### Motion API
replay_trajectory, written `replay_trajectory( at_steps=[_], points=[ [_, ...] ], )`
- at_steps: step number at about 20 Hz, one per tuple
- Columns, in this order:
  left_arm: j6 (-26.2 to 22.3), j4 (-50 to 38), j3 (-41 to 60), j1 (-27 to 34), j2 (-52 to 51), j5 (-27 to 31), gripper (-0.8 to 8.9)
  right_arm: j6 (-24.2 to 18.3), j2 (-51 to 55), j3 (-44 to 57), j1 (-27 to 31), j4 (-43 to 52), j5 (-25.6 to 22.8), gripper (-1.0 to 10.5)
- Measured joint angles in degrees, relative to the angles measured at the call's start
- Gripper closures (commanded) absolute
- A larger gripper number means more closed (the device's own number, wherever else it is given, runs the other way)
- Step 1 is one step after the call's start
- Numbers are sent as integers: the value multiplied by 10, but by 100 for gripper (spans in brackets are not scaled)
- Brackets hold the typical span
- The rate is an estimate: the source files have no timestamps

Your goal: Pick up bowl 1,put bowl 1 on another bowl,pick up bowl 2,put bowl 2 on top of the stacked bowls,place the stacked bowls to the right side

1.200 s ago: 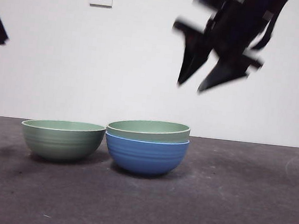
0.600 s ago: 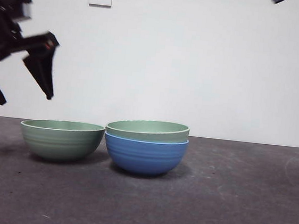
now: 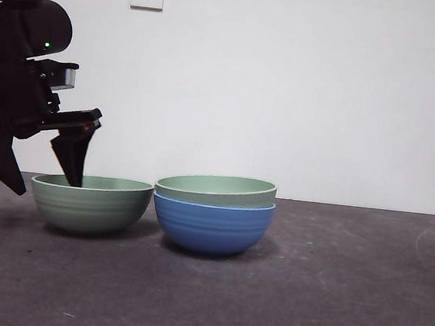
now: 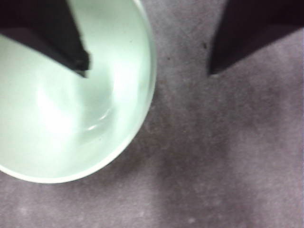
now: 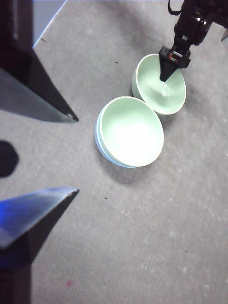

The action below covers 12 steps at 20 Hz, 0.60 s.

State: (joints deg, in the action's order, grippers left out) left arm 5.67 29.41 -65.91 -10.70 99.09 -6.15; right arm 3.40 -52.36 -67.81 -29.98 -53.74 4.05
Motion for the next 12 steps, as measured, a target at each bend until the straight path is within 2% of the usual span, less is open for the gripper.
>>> replay_trajectory(
  at_steps=[1, 4, 6, 12],
  points=[
    [0, 0, 0, 0, 0, 0, 741, 0, 0, 0, 0, 0, 0, 722],
    [0, 0, 0, 0, 0, 0, 764, 0, 0, 0, 0, -1, 0, 724],
    [0, 0, 0, 0, 0, 0, 825, 0, 0, 0, 0, -4, 0, 725],
    [3, 15, -3, 0, -2, 0, 822, 0, 0, 0, 0, -16, 0, 725]
  ],
)
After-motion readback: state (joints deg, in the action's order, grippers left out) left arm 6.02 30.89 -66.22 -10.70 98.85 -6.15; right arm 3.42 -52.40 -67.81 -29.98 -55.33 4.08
